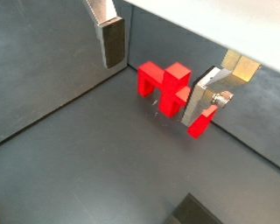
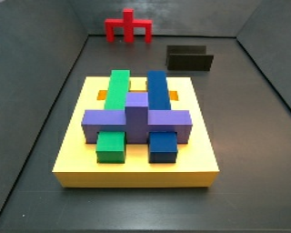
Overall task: Pick up the red object. Move up. Move to above the board. Insert the red object.
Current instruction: Pick up the red object.
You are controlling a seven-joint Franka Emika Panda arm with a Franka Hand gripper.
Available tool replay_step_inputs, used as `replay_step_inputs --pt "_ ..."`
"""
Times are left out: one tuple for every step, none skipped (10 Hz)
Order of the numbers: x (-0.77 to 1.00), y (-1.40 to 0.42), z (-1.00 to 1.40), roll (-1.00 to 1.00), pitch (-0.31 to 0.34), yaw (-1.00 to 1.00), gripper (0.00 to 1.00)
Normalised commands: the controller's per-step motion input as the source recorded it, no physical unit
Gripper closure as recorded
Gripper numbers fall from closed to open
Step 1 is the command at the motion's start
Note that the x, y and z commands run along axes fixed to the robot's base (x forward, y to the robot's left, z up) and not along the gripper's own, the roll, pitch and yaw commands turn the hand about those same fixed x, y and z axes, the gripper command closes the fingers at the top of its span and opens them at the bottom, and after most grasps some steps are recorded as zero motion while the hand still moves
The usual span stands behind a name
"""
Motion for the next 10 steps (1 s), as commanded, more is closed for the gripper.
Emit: replay_step_inputs --pt "0.0 0.34 0.0 -0.09 0.0 0.0 0.0" --pt "0.0 0.77 -0.03 -0.21 0.0 -0.04 0.0" --pt "-0.03 0.73 -0.11 -0.22 0.0 -0.11 0.0" --pt "-0.04 0.76 -0.13 -0.18 0.0 -0.11 0.0" --pt "-0.04 0.77 -0.17 -0.15 0.0 -0.11 0.0" --pt "-0.02 0.77 -0.2 -0.15 0.0 -0.12 0.0" --pt "-0.01 0.78 -0.25 -0.13 0.0 -0.13 0.0" --pt "0.0 0.69 -0.36 -0.05 0.0 -0.15 0.0" --pt "-0.05 0.57 -0.5 0.0 0.0 -0.18 0.0" --pt "-0.15 0.56 -0.64 0.0 -0.046 -0.21 0.0"
